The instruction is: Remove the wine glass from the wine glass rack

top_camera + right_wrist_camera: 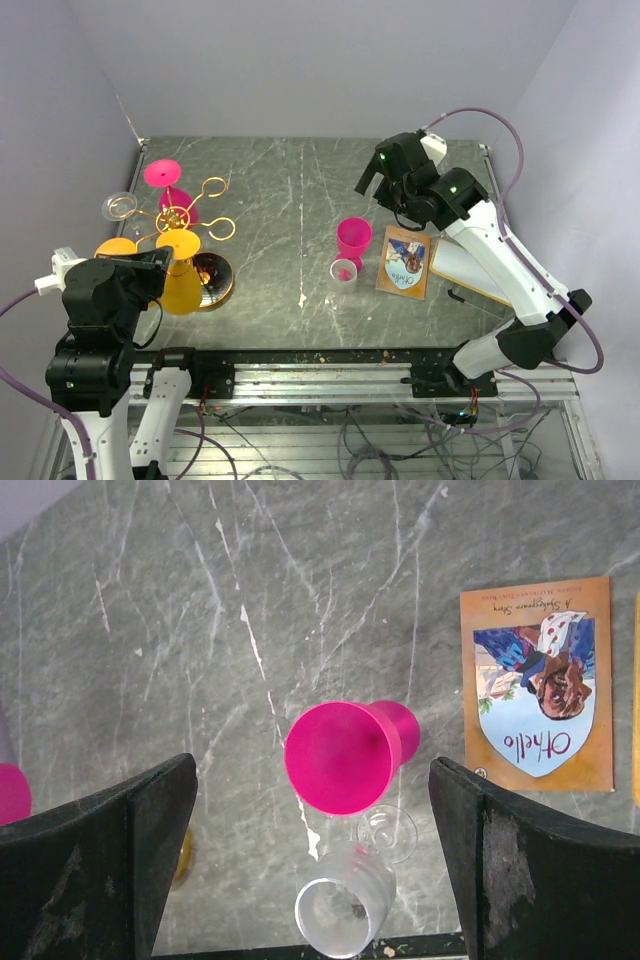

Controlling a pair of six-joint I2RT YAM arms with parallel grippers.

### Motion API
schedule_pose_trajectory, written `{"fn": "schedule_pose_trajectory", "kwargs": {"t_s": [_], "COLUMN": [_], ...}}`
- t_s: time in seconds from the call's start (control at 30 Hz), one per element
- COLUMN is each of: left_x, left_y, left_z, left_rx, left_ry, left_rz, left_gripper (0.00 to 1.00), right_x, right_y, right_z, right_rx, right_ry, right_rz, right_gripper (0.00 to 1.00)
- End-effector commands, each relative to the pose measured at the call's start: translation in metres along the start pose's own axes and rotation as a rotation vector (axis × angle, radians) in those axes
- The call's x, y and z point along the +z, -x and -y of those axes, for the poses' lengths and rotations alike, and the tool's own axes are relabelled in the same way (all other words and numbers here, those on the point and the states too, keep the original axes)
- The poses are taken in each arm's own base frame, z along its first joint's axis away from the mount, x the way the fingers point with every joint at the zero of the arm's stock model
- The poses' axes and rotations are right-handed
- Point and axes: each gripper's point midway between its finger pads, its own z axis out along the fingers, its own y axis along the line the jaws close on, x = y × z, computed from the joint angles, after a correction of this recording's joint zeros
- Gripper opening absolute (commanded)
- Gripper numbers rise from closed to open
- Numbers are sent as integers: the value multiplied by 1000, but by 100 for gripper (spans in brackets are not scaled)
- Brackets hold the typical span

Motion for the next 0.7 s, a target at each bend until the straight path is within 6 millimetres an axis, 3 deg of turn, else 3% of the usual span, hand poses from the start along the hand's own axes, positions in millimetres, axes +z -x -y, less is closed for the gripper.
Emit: {"fn": "schedule_pose_trajectory", "kwargs": {"t_s": [0.0,0.67], "left_x": [-1,0], "left_y": [13,35], "left_z": [17,-12], "left_rx": [-84,-228], "left_ry": [-65,133], "left_rz": [64,193], "left_gripper": [7,7], "right_x": [-9,-21], "right_y": [12,21], "right_z": [9,5], "right_rx": [24,41], "right_ry": [-7,18], "right_rz": [46,58], "right_gripper": [99,100]}}
